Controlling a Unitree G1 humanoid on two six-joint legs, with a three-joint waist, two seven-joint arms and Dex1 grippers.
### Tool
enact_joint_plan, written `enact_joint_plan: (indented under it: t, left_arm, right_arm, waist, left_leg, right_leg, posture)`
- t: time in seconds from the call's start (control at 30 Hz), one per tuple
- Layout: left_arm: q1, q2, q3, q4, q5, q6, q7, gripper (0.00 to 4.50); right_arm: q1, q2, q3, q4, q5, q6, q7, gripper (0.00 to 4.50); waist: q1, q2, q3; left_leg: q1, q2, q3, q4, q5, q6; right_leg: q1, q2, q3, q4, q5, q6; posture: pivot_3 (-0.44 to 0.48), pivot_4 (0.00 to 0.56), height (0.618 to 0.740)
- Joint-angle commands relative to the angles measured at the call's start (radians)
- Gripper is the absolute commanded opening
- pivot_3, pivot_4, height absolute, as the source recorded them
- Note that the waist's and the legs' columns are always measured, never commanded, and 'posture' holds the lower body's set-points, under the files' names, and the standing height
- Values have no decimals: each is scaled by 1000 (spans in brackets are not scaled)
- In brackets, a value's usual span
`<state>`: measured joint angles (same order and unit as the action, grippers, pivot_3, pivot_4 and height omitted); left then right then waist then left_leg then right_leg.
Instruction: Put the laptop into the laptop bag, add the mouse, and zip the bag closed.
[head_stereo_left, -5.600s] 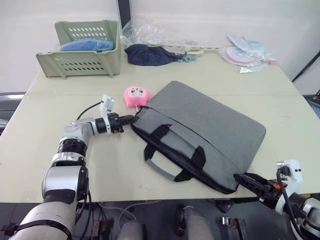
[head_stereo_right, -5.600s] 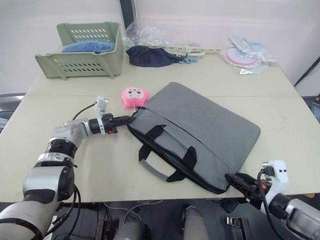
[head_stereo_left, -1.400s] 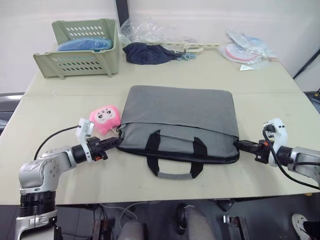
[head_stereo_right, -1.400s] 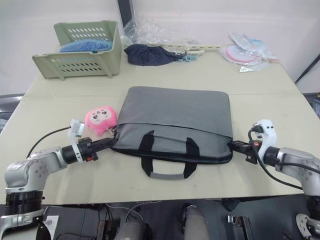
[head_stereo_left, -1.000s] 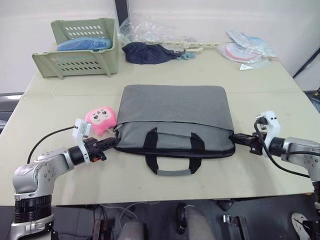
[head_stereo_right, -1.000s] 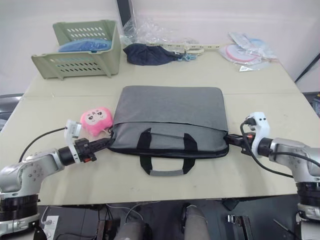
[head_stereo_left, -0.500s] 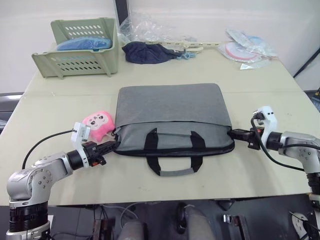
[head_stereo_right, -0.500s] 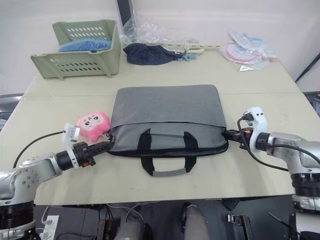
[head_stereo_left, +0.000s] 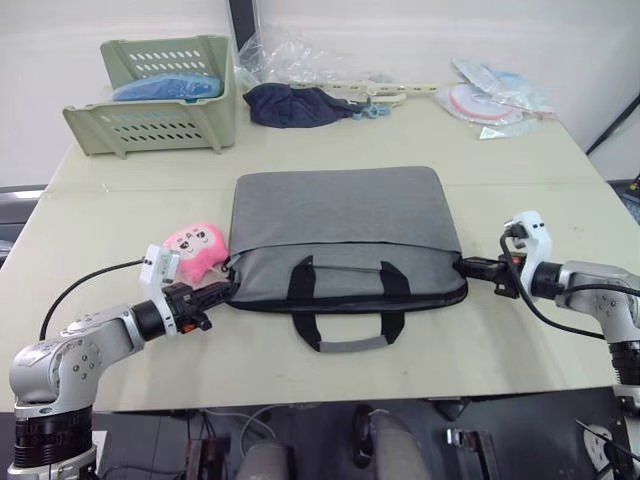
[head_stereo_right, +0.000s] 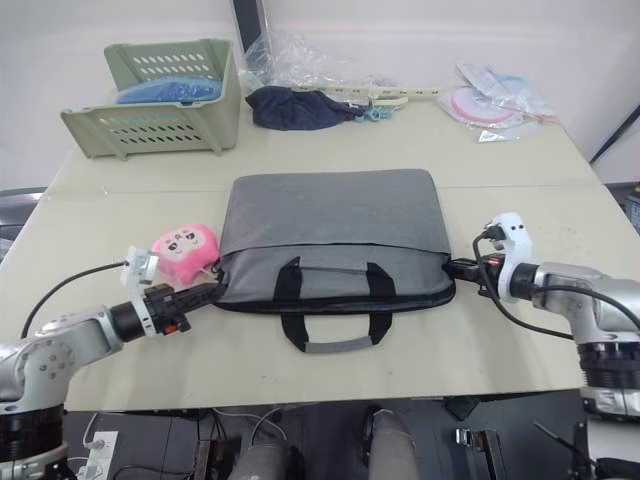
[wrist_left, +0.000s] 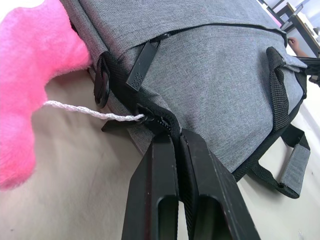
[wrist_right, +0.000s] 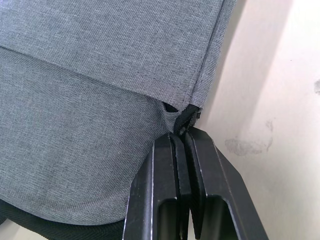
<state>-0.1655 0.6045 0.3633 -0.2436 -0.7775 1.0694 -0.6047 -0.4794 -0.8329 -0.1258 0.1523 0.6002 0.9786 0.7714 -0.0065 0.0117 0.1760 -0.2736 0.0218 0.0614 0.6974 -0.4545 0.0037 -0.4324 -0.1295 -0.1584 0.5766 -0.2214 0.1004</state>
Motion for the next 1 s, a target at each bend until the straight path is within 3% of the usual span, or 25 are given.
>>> enact_joint_plan:
  t: [0.03,0.07,0.2,0.23,0.27,0.3,0.47,0.77,0.93,1.0]
  left_arm:
    - [2,19,18,-15,-8,-12,5,702]
    - [0,14,26,-10,-18,-8,6,833]
    - [10,35,4,-13,11,-21,4,2829]
    - [16,46,-10,-15,28,-23,7,3321]
    - [23,53,-14,-17,29,-17,5,3975]
    - [30,60,-11,-21,25,-16,2,4164]
    - [43,92,18,-20,17,-17,-9,4164]
    - [3,229,59,2,5,-23,-71,4164]
    - [-2,313,109,2,-16,-27,-133,4164]
    - [11,347,182,-15,-54,-34,-188,4164]
  right_arm:
    - [9,-1,-29,-34,-4,-12,9,796]
    - [12,0,-33,-37,-4,-9,6,987]
    - [31,0,-50,-59,-6,-1,5,3122]
    - [36,0,-57,-67,-4,5,3,3485]
    - [46,-3,-71,-81,1,15,1,3503]
    - [58,-7,-84,-94,5,23,0,3503]
    - [101,-30,-148,-144,17,58,-6,3503]
    - [97,-174,-252,-159,17,63,32,3503]
    - [94,-233,-281,-211,49,78,71,3503]
    - [70,-250,-287,-274,83,89,85,3503]
  waist:
    - [1,0,0]
    - [2,0,0]
    - [3,1,0]
    - [3,1,0]
    - [2,1,1]
    - [1,2,1]
    - [4,4,2]
    - [5,9,5]
    - [4,10,6]
    - [3,10,6]
  left_leg:
    - [0,0,0,0,0,0]
    - [0,0,0,0,0,0]
    - [-1,0,0,0,0,0]
    - [-1,0,0,0,0,0]
    - [-1,0,0,0,0,0]
    - [-1,0,0,0,0,0]
    - [-1,0,0,0,0,0]
    - [-8,0,0,1,0,0]
    - [-10,-1,0,0,0,0]
    - [-10,-1,0,0,0,0]
  right_leg:
    - [0,0,0,0,0,0]
    - [0,0,0,0,0,0]
    - [0,0,0,-1,0,0]
    - [0,0,0,-1,0,0]
    - [0,0,0,-1,0,0]
    - [0,0,0,-1,0,0]
    - [0,0,0,-1,0,0]
    - [-7,0,0,0,0,0]
    - [-10,0,0,0,0,0]
    - [-10,0,0,0,0,0]
  posture:
    - [0,150,740]
    - [0,150,740]
    - [0,150,740]
    - [0,150,740]
    - [0,150,740]
    - [0,150,740]
    - [0,150,740]
    - [0,150,740]
    - [0,150,740]
    - [0,150,740]
